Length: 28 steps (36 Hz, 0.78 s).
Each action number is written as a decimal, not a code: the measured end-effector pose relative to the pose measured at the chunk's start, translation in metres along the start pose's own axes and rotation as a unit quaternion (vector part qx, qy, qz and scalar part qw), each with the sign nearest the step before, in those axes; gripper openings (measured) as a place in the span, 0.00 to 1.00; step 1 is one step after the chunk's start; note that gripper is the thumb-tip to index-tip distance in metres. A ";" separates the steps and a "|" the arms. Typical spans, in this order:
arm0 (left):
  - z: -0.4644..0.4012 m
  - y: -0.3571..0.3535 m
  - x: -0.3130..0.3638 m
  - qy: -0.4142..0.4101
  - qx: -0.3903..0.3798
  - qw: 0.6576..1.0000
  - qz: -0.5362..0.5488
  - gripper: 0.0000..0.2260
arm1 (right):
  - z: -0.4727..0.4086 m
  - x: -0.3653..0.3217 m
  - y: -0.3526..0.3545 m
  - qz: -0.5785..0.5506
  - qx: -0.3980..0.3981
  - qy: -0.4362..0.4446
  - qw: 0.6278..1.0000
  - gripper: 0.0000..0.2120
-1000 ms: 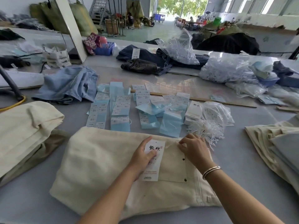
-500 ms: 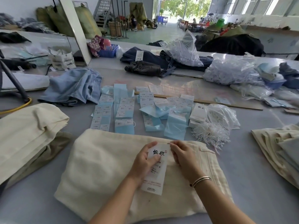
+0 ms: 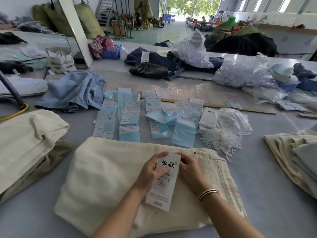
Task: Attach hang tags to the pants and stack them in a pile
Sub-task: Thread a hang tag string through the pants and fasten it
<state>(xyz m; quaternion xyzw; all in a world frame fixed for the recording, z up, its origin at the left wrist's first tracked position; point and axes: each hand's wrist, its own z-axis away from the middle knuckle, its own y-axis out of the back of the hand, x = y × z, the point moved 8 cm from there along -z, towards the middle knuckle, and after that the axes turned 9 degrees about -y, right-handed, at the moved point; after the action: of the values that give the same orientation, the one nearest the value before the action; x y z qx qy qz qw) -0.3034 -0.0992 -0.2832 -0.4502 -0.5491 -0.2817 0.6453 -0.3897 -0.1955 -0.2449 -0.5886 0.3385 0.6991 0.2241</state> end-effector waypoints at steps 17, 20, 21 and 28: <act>-0.012 0.008 -0.003 -0.020 0.130 0.991 0.000 0.08 | -0.001 -0.001 0.000 0.074 0.019 0.035 0.996 0.09; -0.010 0.010 -0.001 -0.039 0.143 0.989 -0.014 0.08 | -0.001 0.001 -0.001 0.074 0.021 0.035 0.996 0.10; -0.010 0.011 -0.002 -0.040 0.151 0.987 -0.019 0.08 | -0.001 0.002 -0.001 0.078 0.019 0.034 0.996 0.10; -0.009 0.011 -0.004 -0.072 0.150 0.978 -0.127 0.05 | -0.001 0.006 -0.004 0.153 0.036 0.029 0.987 0.16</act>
<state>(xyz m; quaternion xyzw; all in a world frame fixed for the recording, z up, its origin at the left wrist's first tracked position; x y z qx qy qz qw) -0.2906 -0.1032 -0.2898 -0.2943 -0.6824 -0.2428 0.6235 -0.3878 -0.1942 -0.2511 -0.5412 0.4559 0.6953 0.1259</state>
